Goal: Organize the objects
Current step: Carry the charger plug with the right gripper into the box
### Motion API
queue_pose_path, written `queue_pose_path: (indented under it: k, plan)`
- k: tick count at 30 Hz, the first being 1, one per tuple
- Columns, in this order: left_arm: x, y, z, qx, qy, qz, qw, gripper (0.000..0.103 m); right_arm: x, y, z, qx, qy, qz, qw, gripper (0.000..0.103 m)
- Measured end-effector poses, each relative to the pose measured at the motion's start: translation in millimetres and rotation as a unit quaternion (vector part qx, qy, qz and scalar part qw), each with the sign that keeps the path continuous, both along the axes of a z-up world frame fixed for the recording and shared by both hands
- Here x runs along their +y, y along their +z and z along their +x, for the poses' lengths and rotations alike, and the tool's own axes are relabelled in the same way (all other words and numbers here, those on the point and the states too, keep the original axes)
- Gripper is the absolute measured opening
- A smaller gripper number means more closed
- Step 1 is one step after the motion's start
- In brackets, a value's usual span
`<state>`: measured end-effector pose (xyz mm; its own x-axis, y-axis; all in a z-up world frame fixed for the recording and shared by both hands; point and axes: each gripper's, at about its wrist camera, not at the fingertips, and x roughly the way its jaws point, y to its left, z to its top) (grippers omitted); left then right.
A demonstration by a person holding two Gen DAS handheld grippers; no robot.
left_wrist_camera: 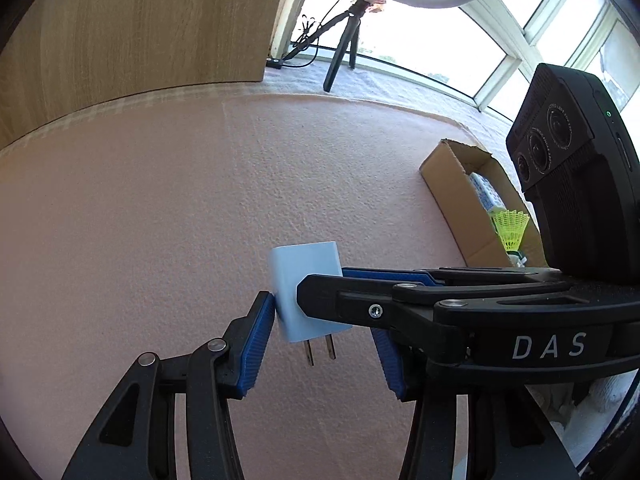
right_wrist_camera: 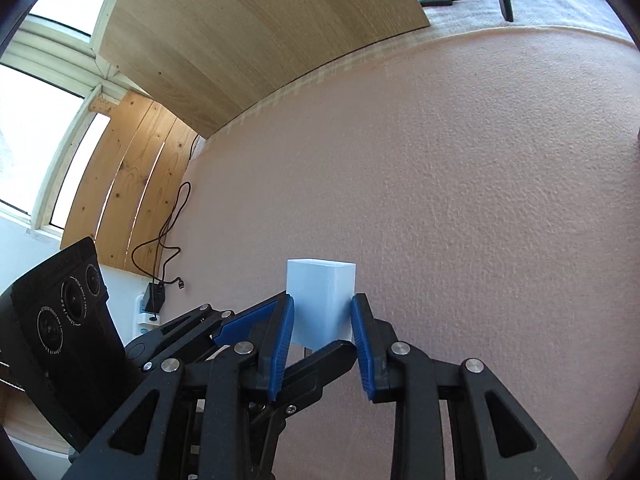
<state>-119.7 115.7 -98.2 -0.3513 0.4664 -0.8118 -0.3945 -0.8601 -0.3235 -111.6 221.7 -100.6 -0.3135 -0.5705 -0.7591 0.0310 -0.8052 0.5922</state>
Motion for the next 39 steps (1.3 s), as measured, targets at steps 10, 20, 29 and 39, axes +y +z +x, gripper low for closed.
queue_pose_path:
  k: [10,20,29,39]
  plan:
    - [115.2,28.2,12.6,0.024,-0.095,0.011,0.9951,0.052,101.2,27.3,42.2,0.023,-0.094,0.011,0.995,0.027]
    - [208.7,38.2,39.3,0.027,-0.174,0.016,0.9842,0.052,178.8,35.3,82.9,0.027,-0.166,0.027,0.985,0.027]
    - [268.7,31.5,48.5,0.024,-0.219,0.015,0.9754,0.051,225.2,32.4,103.3,0.023,-0.206,0.053,0.977,0.027]
    - [306.2,14.9,48.4,0.005,-0.235,0.012,0.9719,0.049,244.3,27.5,105.6,0.021,-0.210,0.118,0.970,0.027]
